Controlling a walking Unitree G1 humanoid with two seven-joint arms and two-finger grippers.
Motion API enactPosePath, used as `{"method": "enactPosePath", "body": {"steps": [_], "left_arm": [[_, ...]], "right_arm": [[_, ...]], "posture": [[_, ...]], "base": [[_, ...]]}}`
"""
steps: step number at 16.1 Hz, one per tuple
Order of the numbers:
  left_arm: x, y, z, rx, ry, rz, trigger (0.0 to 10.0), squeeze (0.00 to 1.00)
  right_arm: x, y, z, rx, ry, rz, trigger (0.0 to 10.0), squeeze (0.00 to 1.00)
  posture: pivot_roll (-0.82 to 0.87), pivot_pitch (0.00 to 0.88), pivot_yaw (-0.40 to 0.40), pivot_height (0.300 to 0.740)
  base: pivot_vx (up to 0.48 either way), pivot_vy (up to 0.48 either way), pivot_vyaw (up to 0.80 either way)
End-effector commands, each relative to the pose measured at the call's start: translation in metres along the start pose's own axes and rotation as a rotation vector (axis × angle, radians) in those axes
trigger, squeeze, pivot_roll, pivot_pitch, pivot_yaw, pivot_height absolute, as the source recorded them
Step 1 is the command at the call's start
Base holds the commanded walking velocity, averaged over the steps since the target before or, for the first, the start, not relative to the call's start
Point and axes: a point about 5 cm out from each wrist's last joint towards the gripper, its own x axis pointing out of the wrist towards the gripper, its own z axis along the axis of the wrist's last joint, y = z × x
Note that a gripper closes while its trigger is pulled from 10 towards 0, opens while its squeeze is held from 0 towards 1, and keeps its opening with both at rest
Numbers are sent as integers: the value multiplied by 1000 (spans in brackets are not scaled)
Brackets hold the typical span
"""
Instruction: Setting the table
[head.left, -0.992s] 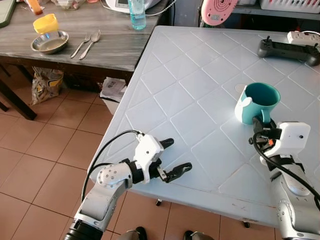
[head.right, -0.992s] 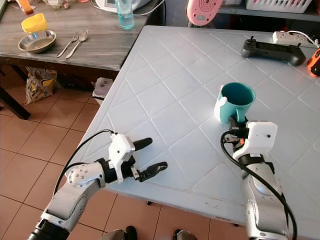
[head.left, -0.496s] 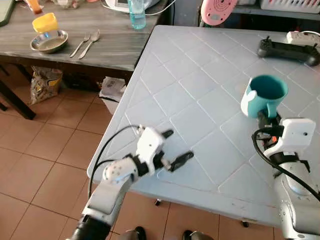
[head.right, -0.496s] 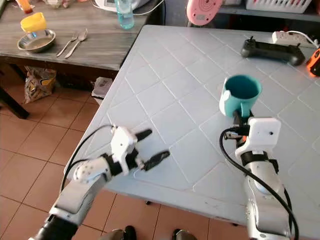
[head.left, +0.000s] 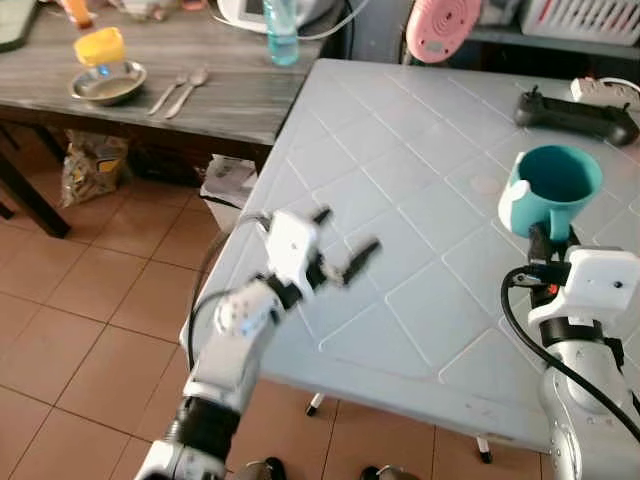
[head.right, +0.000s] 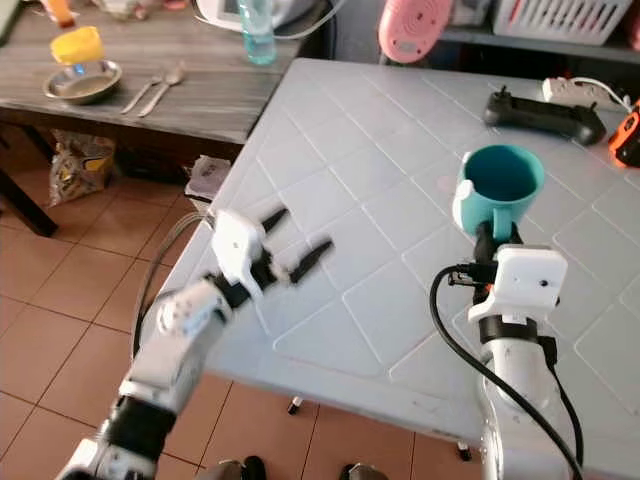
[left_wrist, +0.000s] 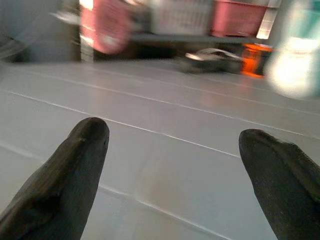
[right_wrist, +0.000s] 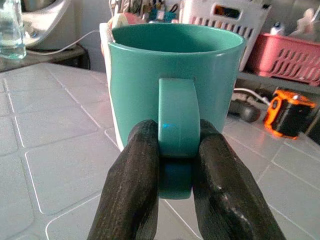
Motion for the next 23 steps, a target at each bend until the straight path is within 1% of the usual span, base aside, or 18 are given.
{"method": "enactPosePath", "body": {"steps": [1, 2, 3, 4, 5, 6, 9, 11, 14, 17, 20, 23], "left_arm": [[-1, 9, -3, 37, 14, 81, 10000, 0], [-1, 13, -4, 56, 24, 117, 10000, 0], [-2, 24, -6, 101, 47, 221, 10000, 0], [-5, 33, -6, 146, 55, 305, 10000, 0], [-5, 36, -6, 156, 56, 330, 10000, 0], [-9, 42, -7, 174, 67, 367, 10000, 0], [-14, 45, -12, 183, 82, 396, 10000, 0], [-15, 45, -17, 191, 98, 414, 10000, 0], [-15, 46, -20, 190, 111, 424, 10000, 0], [-14, 45, -26, 160, 138, 416, 10000, 0], [-14, 44, -26, 160, 136, 412, 10000, 0], [-14, 42, -28, 159, 140, 399, 10000, 0]], "right_arm": [[-4, -3, 6, -7, -19, -29, 0, 0], [-4, -3, 6, -8, -17, -36, 0, 0], [-6, -2, 6, -9, -15, -43, 353, 0], [-8, -2, 7, -3, -11, -48, 2235, 0], [-9, -2, 7, -2, -10, -50, 2235, 0], [-11, -3, 7, 7, -4, -65, 10000, 0], [-15, -5, 6, 8, 10, -92, 10000, 0], [-18, -7, 3, 21, 34, -114, 10000, 0], [-19, -6, 3, 17, 38, -113, 10000, 0], [-17, -2, 3, 22, 46, -90, 10000, 0], [-15, -2, 3, 13, 46, -80, 10000, 0], [-17, 0, -1, 17, 61, -76, 10000, 0]], "posture": [[6, 64, -5, 740], [6, 61, -6, 740], [8, 58, -9, 740], [10, 55, -11, 740], [10, 55, -11, 740], [13, 54, -12, 740], [16, 60, -4, 740], [19, 63, 2, 740], [15, 64, 3, 740], [9, 64, -4, 740], [9, 69, -6, 740], [9, 69, -6, 740]], "base": [[0, 0, 0], [0, 0, 0], [0, 0, 0], [0, 0, 0], [0, 0, 0], [0, 0, 0], [0, 0, 0], [0, 0, 0], [0, 0, -538], [0, 315, -602], [0, 409, -644], [0, 480, 0]]}}
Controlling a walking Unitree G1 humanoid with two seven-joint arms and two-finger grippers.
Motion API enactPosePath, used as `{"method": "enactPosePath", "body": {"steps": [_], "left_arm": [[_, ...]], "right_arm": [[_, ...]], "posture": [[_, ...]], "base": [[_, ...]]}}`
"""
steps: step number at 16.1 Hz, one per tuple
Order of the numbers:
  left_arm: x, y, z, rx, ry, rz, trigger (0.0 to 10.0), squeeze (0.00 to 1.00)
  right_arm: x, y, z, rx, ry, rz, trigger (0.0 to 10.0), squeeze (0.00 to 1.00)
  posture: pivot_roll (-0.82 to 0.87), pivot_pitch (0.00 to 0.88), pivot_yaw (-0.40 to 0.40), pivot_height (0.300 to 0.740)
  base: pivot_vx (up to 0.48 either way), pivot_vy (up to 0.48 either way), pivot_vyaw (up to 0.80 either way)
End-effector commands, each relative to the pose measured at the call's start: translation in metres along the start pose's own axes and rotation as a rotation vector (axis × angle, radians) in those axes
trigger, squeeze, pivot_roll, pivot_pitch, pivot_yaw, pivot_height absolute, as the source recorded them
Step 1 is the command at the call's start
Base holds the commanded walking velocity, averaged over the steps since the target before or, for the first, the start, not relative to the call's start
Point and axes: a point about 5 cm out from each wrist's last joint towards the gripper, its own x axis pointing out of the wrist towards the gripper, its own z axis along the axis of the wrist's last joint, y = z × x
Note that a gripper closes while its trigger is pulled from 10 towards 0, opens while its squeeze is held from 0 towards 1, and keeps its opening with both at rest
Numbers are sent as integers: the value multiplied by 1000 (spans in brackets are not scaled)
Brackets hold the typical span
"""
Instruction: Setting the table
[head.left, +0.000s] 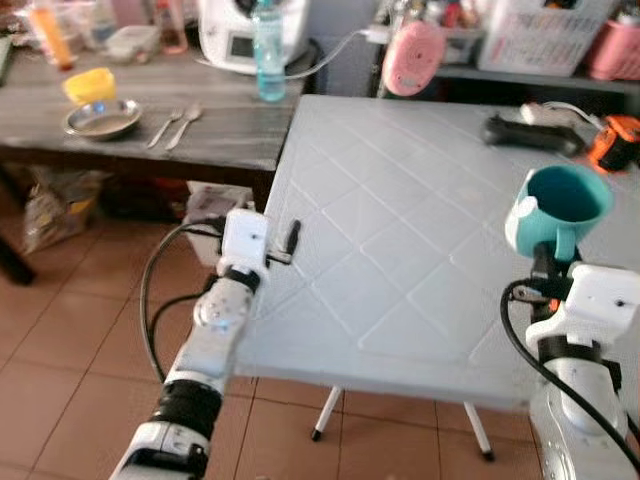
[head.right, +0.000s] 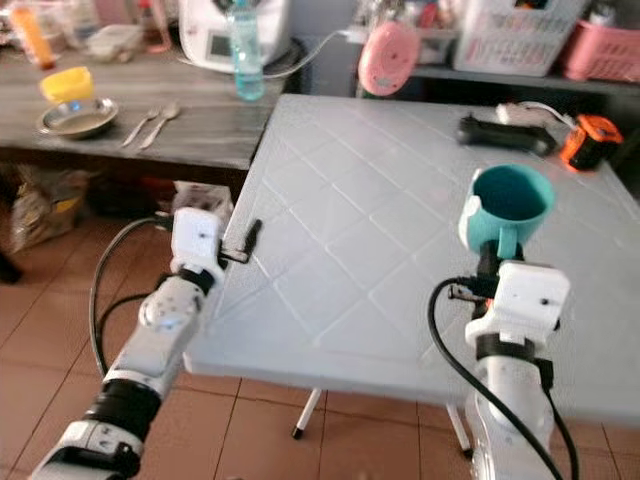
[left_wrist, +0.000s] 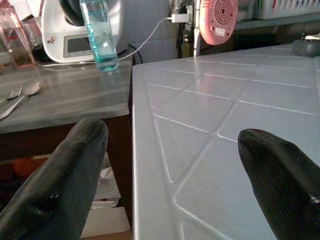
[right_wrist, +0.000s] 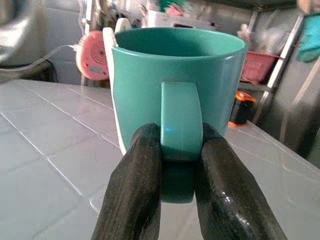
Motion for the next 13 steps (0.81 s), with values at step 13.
{"method": "enactPosePath", "body": {"steps": [13], "left_arm": [[3, -8, 1, -11, -16, -8, 10000, 0]], "right_arm": [[-3, -7, 3, -27, -9, -2, 10000, 0]], "posture": [[1, 76, -10, 740]], "base": [[0, 480, 0]]}}
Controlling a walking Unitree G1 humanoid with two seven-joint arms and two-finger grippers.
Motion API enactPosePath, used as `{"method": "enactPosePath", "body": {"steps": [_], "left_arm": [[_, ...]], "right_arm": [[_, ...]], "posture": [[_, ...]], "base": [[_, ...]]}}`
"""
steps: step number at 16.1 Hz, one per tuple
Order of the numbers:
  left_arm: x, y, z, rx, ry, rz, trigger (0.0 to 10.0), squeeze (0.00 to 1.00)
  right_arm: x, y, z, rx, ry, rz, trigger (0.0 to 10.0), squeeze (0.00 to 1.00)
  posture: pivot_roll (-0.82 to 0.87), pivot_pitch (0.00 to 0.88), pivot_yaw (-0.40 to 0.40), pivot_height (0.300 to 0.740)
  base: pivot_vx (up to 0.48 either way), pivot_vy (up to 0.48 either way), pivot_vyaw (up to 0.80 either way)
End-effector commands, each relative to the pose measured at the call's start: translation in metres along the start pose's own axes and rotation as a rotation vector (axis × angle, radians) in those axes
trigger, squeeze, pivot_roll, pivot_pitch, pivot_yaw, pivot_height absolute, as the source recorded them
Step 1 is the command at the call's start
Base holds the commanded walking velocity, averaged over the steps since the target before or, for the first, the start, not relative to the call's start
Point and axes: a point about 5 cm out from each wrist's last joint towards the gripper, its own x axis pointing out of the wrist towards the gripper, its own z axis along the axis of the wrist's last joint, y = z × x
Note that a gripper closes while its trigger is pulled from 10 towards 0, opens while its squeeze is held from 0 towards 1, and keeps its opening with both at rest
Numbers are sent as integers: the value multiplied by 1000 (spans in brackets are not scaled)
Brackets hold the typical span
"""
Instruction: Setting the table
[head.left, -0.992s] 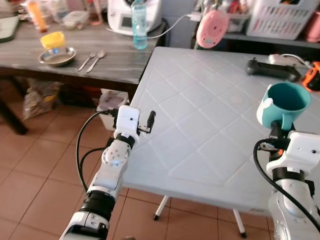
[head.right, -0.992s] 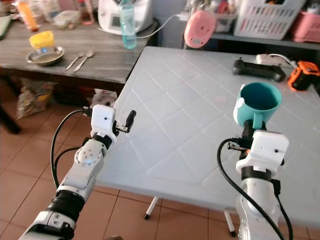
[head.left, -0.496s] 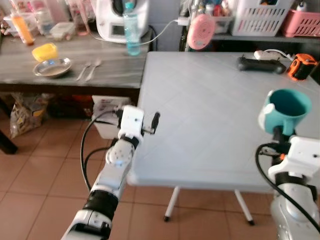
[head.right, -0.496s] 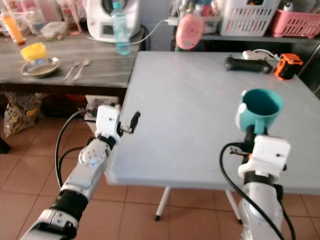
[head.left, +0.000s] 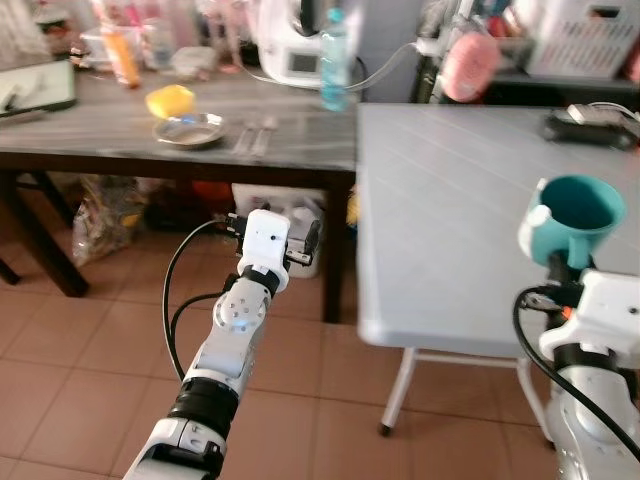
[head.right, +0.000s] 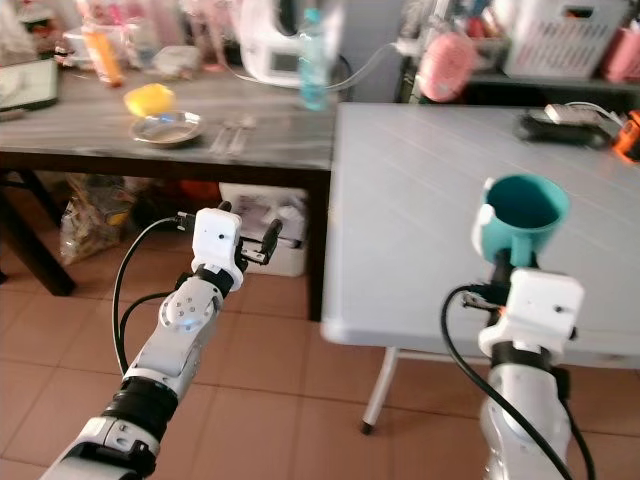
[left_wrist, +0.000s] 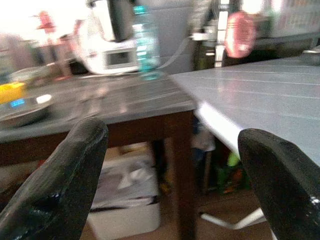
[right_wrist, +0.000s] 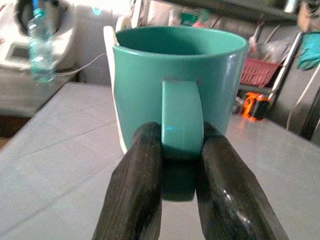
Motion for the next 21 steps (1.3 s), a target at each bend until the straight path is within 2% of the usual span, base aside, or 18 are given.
{"method": "enactPosePath", "body": {"steps": [1, 2, 4, 11, 17, 21], "left_arm": [[-1, 8, -3, 1, 13, 31, 10000, 0], [-1, 7, -2, -2, 12, 29, 10000, 0], [2, 5, -4, -64, 40, 46, 10000, 0], [3, 2, -3, -70, 29, 35, 10000, 0], [3, 5, 3, -83, -25, 29, 10000, 0], [2, -3, 7, -132, -59, -51, 10000, 0]], "right_arm": [[1, 4, 8, 10, -37, 14, 10000, 0], [1, 4, 8, 9, -36, 14, 10000, 0], [0, 4, 8, 9, -34, 12, 10000, 0], [1, 4, 8, 4, -33, 17, 10000, 0], [3, 6, 9, -8, -39, 24, 10000, 0], [1, 8, 8, -11, -40, 31, 10000, 0]], "posture": [[-1, 77, -11, 740], [-2, 78, -10, 740], [-4, 80, -12, 740], [-8, 78, -19, 740], [0, 82, -16, 740], [-5, 80, -12, 740]], "base": [[0, 480, 0], [0, 480, 0], [0, 480, 0], [0, 476, 0], [0, 0, 0], [156, 0, 0]]}}
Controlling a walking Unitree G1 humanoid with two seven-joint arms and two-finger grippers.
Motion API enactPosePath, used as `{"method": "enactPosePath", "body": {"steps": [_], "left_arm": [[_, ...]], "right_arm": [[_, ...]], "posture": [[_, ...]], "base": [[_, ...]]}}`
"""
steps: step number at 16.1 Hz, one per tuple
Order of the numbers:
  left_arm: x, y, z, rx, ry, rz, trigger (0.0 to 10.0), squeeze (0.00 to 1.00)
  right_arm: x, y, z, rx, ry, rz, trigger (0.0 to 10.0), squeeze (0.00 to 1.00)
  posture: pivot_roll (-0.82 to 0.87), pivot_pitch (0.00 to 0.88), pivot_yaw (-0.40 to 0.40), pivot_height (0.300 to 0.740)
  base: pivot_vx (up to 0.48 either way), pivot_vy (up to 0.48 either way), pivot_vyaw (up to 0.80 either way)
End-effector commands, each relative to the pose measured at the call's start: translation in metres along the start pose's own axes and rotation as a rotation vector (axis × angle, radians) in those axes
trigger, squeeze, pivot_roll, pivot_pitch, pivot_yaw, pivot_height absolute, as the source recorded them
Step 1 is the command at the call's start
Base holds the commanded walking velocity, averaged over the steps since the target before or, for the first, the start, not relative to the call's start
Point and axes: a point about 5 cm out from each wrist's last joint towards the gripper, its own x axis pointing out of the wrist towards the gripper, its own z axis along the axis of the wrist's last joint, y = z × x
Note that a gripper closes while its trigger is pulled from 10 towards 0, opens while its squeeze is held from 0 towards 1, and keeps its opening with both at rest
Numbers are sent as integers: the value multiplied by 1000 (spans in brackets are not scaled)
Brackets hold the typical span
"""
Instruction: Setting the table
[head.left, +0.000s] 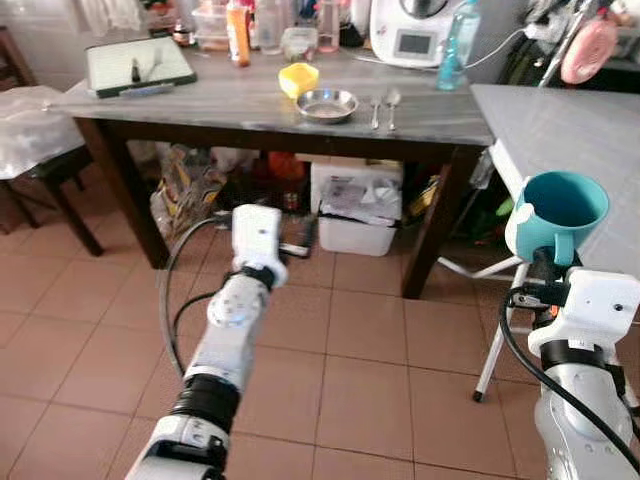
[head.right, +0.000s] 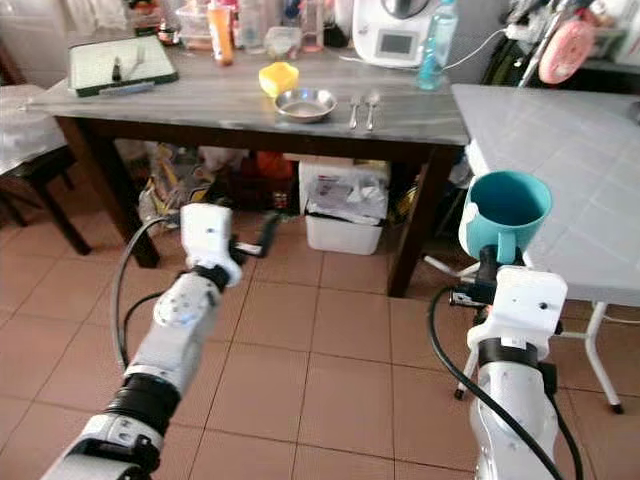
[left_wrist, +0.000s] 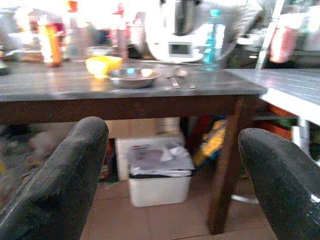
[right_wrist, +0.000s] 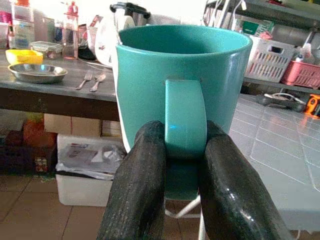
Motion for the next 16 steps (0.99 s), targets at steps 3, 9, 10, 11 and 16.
{"method": "enactPosePath", "body": {"steps": [3, 9, 10, 11, 16], "left_arm": [[1, -4, 4, -18, -27, -27, 10000, 0], [1, -8, 4, -39, -28, -48, 10000, 0], [1, -9, 4, -39, -28, -50, 10000, 0], [1, -9, 4, -40, -28, -53, 10000, 0], [1, -13, 3, -46, -23, -72, 10000, 0]], "right_arm": [[1, -3, 6, -24, -30, -7, 10000, 0], [1, -1, 7, -29, -40, 1, 10000, 0], [1, -1, 7, -29, -39, 2, 10000, 0], [1, 0, 7, -29, -40, 4, 10000, 0], [1, 2, 9, -35, -47, 13, 10000, 0]], "posture": [[-13, 76, -12, 740], [-9, 71, -10, 740], [-8, 71, -11, 740], [-8, 71, -11, 740], [-11, 74, -9, 740]], "base": [[364, 0, 0], [382, 0, 0], [480, 0, 0], [480, 0, 0], [480, 0, 0]]}}
